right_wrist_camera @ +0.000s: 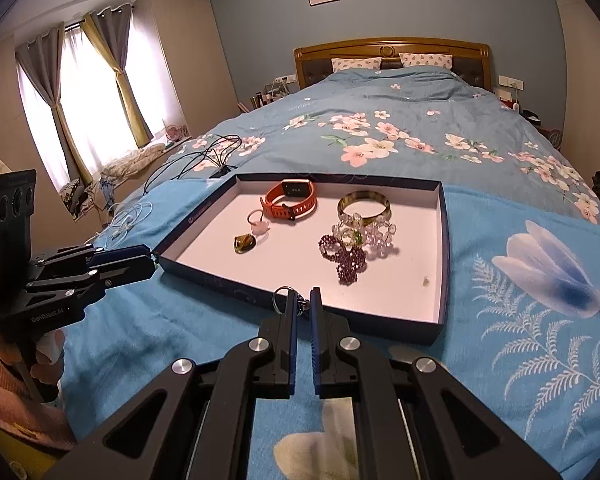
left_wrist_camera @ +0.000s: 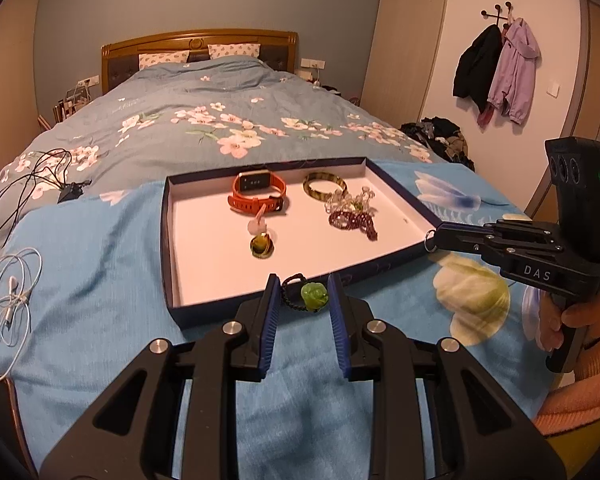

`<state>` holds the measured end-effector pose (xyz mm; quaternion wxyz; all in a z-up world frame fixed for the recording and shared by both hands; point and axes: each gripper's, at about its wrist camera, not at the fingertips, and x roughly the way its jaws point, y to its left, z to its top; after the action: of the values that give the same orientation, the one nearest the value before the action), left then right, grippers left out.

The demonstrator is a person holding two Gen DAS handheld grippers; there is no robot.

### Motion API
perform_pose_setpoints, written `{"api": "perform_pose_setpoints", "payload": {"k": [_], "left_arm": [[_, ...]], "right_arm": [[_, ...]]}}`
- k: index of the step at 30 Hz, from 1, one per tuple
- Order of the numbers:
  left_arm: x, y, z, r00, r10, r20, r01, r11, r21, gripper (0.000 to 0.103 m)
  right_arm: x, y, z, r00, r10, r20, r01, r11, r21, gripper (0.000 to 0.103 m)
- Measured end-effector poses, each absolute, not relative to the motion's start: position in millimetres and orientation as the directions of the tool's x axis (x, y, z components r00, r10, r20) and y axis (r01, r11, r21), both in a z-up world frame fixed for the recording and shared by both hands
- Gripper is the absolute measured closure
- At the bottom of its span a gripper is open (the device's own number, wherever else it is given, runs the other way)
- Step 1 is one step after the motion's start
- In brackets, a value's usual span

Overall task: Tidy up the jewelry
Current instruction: 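Carry the cord ring over the box with the left gripper while the right carries the silver ring, then lower the cord ring into the box with the left gripper while the right lowers the silver ring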

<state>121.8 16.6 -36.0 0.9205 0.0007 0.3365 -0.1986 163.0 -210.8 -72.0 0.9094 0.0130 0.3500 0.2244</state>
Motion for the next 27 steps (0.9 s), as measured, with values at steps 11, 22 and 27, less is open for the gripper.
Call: {"api": "perform_pose_setpoints", "payload": {"k": [11, 22, 27], "left_arm": [[133, 15, -26, 0.723, -0.363, -0.588, 0.357, 0.925, -0.132, 0.078], [144, 11, -20, 0.734, -0.366, -0.572, 0.36, 0.924, -0.128, 0.078], [148, 11, -19, 0.738, -0.366, -0.567, 0.36, 0.924, -0.128, 0.078]], "right_arm": [[171, -213, -68, 0.675, 0.413, -0.611, -0.389, 0.903, 0.18, 0.098], [176, -213, -65, 0.683, 0.416, -0.6, -0.389, 0.903, 0.182, 0.098], [178, -214, -65, 0.685, 0.416, -0.598, -0.388, 0.903, 0.184, 0.099]]}}
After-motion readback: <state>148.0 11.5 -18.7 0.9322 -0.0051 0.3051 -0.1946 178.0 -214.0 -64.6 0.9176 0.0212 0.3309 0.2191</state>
